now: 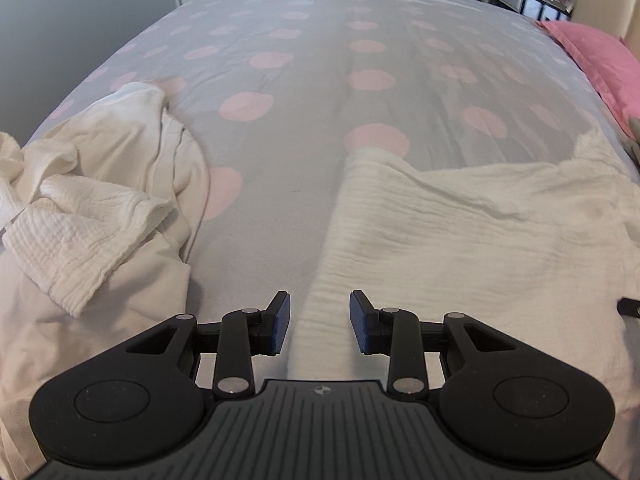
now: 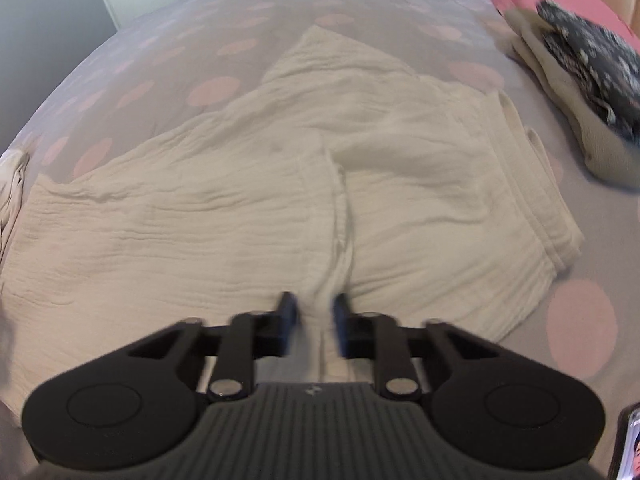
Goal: Fold clothes
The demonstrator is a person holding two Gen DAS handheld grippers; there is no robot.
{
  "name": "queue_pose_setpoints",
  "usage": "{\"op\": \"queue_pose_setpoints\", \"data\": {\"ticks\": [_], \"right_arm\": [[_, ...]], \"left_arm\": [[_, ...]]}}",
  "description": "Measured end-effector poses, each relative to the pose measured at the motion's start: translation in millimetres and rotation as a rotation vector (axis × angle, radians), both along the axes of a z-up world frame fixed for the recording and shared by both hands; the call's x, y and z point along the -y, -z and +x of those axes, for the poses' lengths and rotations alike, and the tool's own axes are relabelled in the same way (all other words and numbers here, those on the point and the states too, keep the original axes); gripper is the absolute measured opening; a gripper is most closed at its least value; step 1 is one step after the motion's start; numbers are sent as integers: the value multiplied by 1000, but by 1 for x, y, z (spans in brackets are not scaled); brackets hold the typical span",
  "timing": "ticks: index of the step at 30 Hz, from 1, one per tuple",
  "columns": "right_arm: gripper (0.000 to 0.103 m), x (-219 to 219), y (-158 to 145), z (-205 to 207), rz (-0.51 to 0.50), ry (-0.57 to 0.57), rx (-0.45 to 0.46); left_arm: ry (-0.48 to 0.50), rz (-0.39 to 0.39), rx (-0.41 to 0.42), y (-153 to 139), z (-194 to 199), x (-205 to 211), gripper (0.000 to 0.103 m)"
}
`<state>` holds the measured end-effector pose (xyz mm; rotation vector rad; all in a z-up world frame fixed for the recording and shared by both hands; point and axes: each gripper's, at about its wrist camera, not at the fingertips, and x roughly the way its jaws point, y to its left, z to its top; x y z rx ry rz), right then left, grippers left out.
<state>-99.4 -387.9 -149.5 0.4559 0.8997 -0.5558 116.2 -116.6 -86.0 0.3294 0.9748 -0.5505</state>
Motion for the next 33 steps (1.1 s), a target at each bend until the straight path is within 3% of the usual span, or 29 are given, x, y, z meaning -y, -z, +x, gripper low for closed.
{"op": "queue_pose_setpoints", "data": {"ticks": [13, 20, 26, 33], "right_arm": [[9, 15, -90, 28, 45, -34, 105], [9, 38, -124, 43, 31, -55, 93], [9, 79, -121, 27, 16, 8, 49], [9, 140, -85, 9, 29, 175, -7]], "left_arm": [[-52, -11, -39, -2, 4, -1, 31], [-41, -10, -55, 2, 3, 5, 31], [-25, -9, -70, 5, 2, 12, 31], [24, -13, -81, 7, -6, 28, 31]]}}
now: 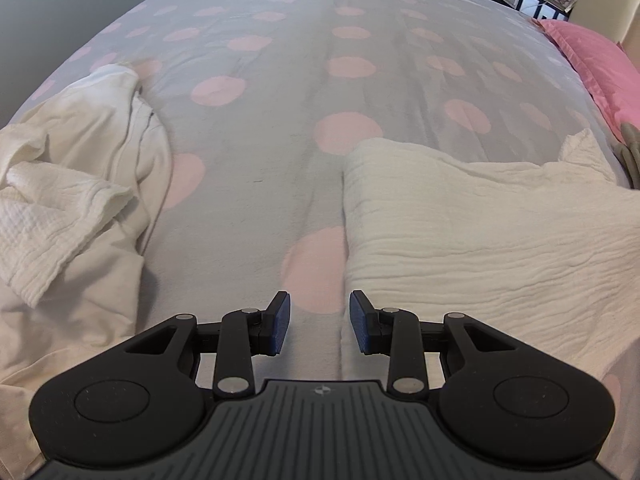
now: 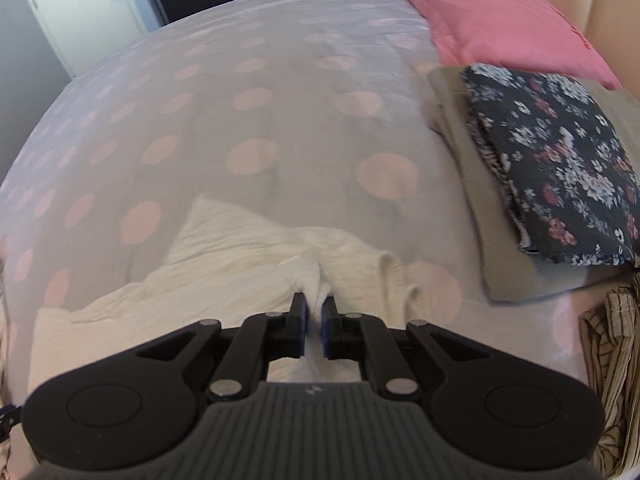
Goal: Fold clothes
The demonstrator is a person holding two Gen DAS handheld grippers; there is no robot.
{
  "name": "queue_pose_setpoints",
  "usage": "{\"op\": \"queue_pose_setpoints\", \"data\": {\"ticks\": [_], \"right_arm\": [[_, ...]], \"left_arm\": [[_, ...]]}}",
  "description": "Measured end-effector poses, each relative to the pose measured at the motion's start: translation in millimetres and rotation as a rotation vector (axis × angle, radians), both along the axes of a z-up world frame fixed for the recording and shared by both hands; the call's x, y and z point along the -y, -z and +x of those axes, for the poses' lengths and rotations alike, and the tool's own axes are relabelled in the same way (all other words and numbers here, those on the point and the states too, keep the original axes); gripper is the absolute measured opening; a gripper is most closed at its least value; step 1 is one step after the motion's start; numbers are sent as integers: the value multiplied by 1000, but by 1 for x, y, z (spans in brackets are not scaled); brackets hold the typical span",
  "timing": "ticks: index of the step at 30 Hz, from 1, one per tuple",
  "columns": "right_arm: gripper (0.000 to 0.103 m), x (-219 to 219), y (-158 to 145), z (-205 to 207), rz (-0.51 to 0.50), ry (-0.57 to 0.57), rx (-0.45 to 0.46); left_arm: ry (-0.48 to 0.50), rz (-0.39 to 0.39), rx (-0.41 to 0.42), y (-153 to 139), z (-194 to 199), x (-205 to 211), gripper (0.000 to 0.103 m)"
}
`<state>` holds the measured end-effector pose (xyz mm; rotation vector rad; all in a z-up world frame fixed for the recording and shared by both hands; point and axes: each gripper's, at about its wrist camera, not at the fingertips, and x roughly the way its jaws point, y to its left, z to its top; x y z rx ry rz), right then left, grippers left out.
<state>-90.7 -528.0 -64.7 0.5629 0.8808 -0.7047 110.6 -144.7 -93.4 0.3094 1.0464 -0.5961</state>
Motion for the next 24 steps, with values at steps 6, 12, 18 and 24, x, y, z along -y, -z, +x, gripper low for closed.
{"op": "queue_pose_setpoints", "data": {"ticks": [6, 12, 18, 24], "right_arm": [[9, 17, 10, -5, 21, 62, -5], [31, 5, 41, 1, -103, 28, -98], [57, 10, 35, -23, -107, 70, -33], [76, 9, 35, -55, -49, 116, 10]], "left_arm": [[24, -5, -18, 2, -4, 3, 31], [39, -20, -57, 5, -7, 3, 32], [47, -31, -98, 8, -8, 1, 40], [15, -45, -182, 17, -11, -12, 43]]}}
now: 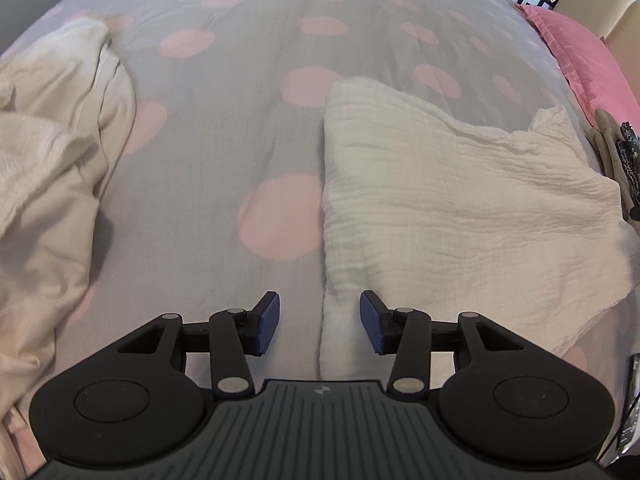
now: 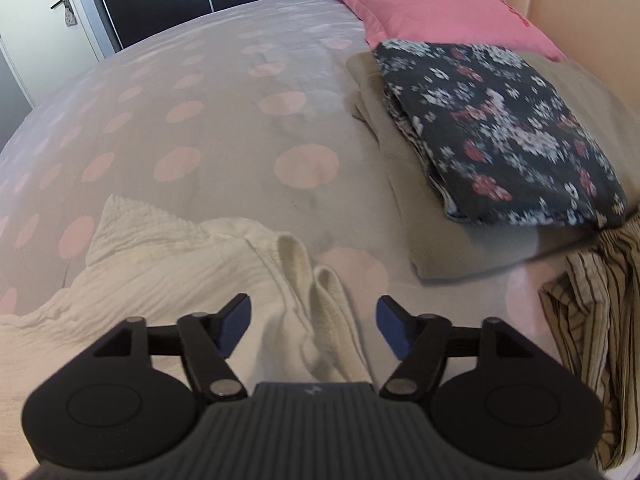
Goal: Fold clothes
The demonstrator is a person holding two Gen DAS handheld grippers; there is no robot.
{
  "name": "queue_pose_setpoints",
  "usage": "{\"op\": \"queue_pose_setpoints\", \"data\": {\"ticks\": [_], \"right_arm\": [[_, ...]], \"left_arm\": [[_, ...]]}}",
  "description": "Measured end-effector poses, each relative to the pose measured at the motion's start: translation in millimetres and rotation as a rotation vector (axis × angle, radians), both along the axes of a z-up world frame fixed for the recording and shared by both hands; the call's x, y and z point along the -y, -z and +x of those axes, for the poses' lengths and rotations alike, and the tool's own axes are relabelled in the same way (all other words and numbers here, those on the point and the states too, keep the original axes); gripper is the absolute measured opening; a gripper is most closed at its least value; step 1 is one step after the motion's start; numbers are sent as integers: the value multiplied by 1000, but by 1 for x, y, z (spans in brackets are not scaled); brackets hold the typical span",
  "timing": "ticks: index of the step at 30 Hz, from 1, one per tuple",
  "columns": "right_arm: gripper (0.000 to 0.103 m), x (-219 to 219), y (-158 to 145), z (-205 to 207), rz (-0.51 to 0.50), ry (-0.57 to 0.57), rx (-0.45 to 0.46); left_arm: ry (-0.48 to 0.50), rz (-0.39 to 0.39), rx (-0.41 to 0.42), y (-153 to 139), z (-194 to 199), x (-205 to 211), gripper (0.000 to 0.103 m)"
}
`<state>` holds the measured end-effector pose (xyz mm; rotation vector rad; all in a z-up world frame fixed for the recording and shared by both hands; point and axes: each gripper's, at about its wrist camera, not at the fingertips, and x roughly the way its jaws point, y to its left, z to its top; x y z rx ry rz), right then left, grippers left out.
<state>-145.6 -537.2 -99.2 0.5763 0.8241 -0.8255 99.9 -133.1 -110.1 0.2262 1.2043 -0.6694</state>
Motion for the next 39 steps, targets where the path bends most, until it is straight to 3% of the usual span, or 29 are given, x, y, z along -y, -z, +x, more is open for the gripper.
{"op": "queue_pose_setpoints", "data": {"ticks": [7, 16, 18, 22, 28, 34, 36, 39], "right_arm": [[80, -3, 15, -36, 108, 43, 38], [80, 4, 41, -60, 319, 150, 161], [80, 3, 35, -63, 342, 159, 212], [80, -2, 39, -55, 380, 117, 197], [79, -3, 66, -39, 321, 110, 84], [45, -14, 61, -12, 231, 44, 46], [34, -16, 56, -8, 234, 50, 49], [31, -18, 47, -4, 244, 77, 71]], "left_arm": [[1, -52, -57, 3, -17, -14, 43], [-73, -95, -114, 6, -22, -18, 44], [-83, -100, -122, 7, -22, -17, 46], [-93, -88, -136, 14, -21, -12, 47], [-60, -17, -106, 25, -22, 2, 48], [3, 33, -62, 26, -27, 14, 47], [44, 45, -43, 23, -29, 19, 39], [98, 41, -24, 17, -34, 24, 21]]}}
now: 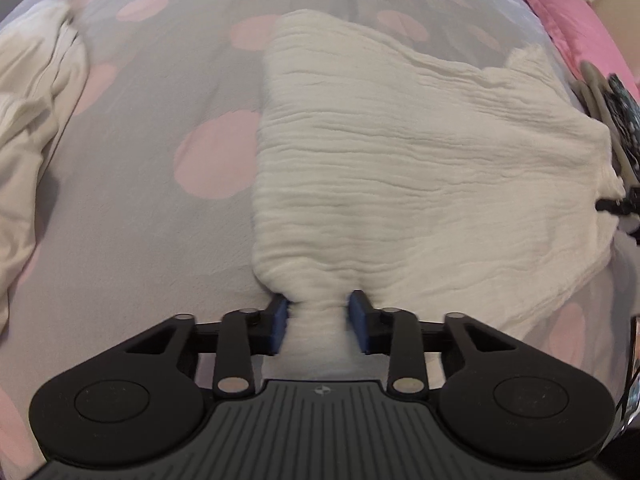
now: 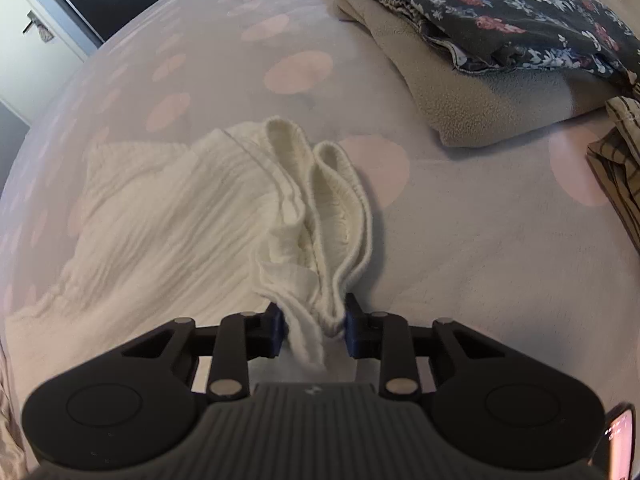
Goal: Fold clothes
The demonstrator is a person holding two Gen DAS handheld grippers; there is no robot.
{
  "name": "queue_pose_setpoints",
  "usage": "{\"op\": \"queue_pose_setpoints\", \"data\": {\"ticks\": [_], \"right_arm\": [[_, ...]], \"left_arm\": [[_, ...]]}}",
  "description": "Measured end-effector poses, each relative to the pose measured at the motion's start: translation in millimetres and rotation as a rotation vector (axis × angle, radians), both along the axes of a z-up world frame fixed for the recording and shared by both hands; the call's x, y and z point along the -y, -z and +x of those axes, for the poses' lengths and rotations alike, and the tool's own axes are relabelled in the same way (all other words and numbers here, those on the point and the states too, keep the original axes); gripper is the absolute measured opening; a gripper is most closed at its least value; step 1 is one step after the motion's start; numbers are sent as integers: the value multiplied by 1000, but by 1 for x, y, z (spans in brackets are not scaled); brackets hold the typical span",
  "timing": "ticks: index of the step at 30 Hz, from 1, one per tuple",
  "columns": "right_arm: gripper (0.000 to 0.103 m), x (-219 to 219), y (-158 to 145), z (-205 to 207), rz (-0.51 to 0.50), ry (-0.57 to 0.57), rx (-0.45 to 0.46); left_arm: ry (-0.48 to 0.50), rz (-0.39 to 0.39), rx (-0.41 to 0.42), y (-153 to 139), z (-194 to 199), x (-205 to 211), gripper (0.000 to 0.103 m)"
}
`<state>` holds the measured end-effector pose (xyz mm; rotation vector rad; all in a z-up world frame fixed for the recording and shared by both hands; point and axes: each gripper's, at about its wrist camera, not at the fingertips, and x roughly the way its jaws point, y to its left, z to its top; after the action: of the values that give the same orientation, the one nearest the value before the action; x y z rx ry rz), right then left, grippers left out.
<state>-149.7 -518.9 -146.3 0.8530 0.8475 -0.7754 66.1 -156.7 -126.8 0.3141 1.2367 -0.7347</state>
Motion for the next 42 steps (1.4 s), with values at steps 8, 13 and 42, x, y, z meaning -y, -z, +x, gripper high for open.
{"op": "queue_pose_setpoints", "data": {"ticks": [8, 13, 42], "right_arm": [[29, -10, -54, -14, 3, 22, 72], [29, -29, -84, -21, 19, -42, 90], [50, -125, -43, -89, -60, -151, -174]], "left_arm": [[-46, -116, 59, -42, 7, -9, 12], [-120, -198, 82, -83, 24, -29, 12], [-51, 163, 128, -60, 5, -73, 24]]}}
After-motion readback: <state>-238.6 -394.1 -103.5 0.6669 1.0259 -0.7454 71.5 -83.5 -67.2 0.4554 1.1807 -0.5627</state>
